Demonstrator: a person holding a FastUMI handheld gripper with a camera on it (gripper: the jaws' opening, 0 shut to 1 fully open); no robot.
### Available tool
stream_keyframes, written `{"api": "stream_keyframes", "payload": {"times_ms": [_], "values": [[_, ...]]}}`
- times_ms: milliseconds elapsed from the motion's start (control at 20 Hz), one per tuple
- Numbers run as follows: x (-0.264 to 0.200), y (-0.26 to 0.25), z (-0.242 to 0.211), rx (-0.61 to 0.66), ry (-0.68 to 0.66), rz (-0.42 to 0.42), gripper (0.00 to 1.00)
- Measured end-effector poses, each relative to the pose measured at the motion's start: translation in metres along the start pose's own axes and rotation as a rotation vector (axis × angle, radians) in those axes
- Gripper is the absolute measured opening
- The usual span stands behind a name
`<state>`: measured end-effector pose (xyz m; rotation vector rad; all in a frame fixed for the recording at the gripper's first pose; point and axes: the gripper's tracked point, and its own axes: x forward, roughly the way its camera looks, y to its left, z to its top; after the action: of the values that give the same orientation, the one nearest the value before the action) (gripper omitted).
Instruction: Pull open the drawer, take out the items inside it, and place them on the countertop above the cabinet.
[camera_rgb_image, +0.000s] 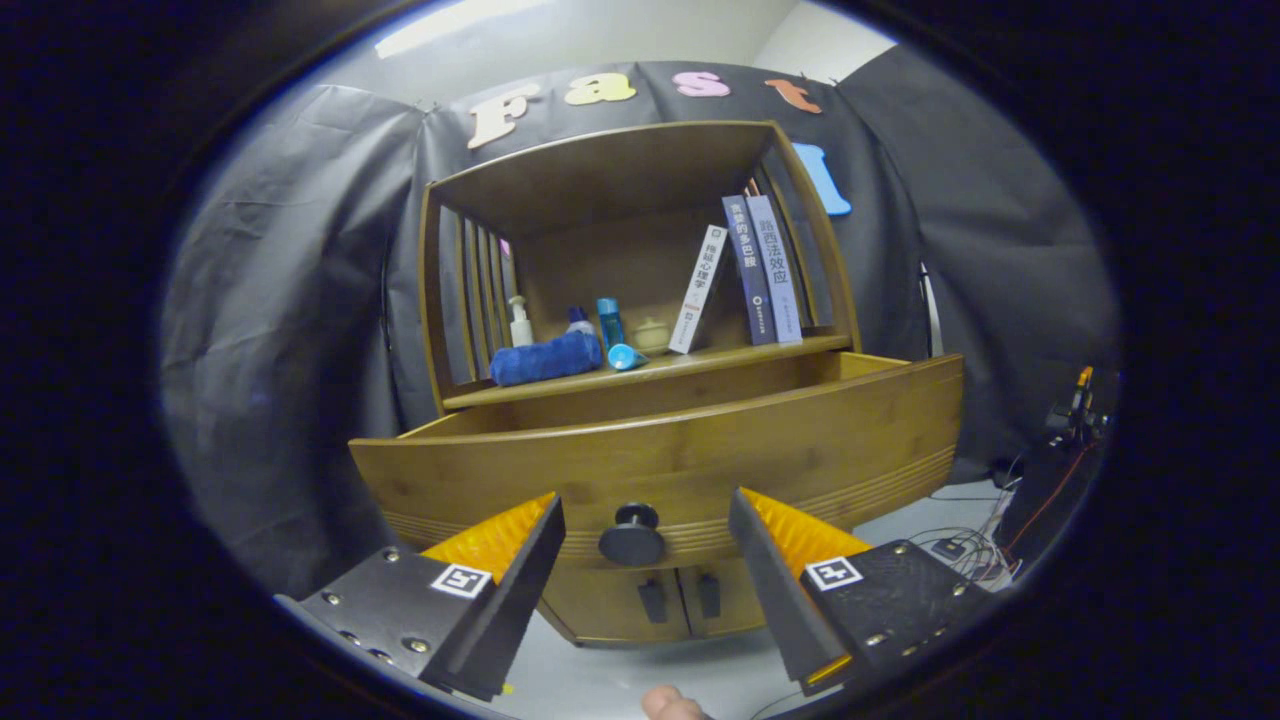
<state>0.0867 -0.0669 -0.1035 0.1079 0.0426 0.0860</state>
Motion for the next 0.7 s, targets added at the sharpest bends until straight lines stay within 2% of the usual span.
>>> {"api": "stream_keyframes", "payload": {"times_ms": [450,700], "values": [[0.028,0.007,-0.005,-0.018,0.002,-0.007,0.98],[0.041,-0.005,-0.01,-0.018,0.005,-0.067,0.98]]}}
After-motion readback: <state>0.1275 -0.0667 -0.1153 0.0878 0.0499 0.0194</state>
